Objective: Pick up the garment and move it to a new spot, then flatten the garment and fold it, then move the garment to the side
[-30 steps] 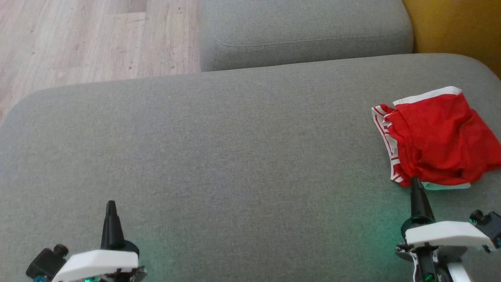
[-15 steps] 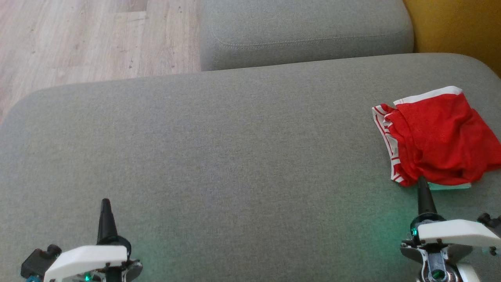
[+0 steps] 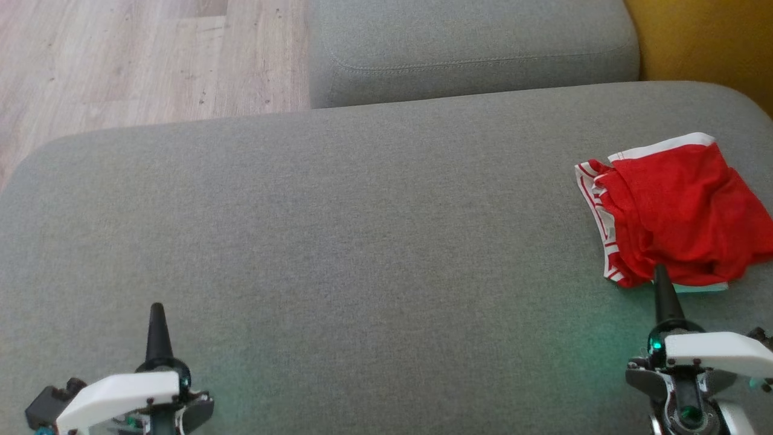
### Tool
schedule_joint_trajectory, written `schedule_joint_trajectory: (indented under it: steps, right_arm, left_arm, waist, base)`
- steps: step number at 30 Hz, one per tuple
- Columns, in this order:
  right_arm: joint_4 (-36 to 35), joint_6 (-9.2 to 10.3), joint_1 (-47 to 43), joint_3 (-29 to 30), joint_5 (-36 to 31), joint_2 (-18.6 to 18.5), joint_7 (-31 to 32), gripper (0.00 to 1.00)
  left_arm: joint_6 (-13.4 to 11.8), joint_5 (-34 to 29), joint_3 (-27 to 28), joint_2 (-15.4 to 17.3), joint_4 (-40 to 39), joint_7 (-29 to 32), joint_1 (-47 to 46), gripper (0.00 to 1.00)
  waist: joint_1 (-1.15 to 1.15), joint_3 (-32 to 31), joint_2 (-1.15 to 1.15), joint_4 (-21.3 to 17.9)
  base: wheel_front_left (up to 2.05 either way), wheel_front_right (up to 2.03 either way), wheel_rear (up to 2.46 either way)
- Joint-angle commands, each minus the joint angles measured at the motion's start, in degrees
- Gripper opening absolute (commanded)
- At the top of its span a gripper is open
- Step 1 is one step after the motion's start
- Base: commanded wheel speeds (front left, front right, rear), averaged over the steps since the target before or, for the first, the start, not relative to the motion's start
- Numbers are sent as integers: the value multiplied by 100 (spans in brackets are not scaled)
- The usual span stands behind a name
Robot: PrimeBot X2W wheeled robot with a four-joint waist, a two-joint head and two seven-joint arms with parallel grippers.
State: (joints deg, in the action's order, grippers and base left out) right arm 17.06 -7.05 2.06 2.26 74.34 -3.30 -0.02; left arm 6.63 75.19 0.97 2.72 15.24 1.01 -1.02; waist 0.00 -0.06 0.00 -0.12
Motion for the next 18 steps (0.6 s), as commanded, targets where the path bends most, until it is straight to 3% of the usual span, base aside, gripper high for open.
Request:
schedule_joint_trajectory:
  steps: [1, 18]
  right_arm:
    - [-234, -35, 295, -47, 194, -102, 49, 0]
    - [-284, -41, 358, 135, 1295, -95, 335, 0]
  left_arm:
    - [55, 158, 212, 49, -156, 55, -299, 0]
    - [74, 1152, 403, 48, -133, 346, -434, 0]
  waist:
    - [0, 1, 0, 1]
    - [0, 16, 0, 8]
  base:
    - [0, 0, 0]
    - [0, 0, 0]
